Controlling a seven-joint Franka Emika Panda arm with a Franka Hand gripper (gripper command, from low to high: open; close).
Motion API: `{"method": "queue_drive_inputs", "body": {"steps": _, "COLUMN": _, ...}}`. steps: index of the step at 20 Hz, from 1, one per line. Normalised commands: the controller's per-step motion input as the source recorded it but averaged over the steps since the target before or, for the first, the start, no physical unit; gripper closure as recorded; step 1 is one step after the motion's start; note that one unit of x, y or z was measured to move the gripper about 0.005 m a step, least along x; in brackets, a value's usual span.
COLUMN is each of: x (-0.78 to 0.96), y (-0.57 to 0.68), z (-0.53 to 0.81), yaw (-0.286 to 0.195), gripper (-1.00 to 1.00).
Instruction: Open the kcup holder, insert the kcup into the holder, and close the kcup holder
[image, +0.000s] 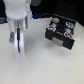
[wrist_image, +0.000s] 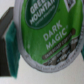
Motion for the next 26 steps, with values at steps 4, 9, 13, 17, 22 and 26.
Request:
{"method": "queue_drive_inputs", "body": {"steps": 4, "x": 0.12, "y": 0.35, "z": 0.85, "yaw": -0.005, "gripper": 1.00}}
{"method": "queue_drive_inputs", "body": {"steps": 9, "x": 0.13, "y": 0.45, "z": 0.83, "yaw": 0.001, "gripper": 1.00}}
{"method": "queue_drive_inputs", "body": {"steps": 13, "x": 0.10, "y": 0.58, "z": 0.75, "yaw": 0.004, "gripper": 1.00}}
{"method": "queue_drive_inputs", "body": {"steps": 17, "x": 0.11, "y": 0.66, "z": 0.69, "yaw": 0.003, "gripper": 1.00}}
{"method": "queue_drive_inputs", "body": {"steps": 22, "x": 0.11, "y": 0.65, "z": 0.54, "yaw": 0.006, "gripper": 1.00}}
{"method": "queue_drive_inputs", "body": {"steps": 26, "x": 0.11, "y": 0.66, "z": 0.43, "yaw": 0.002, "gripper": 1.00}}
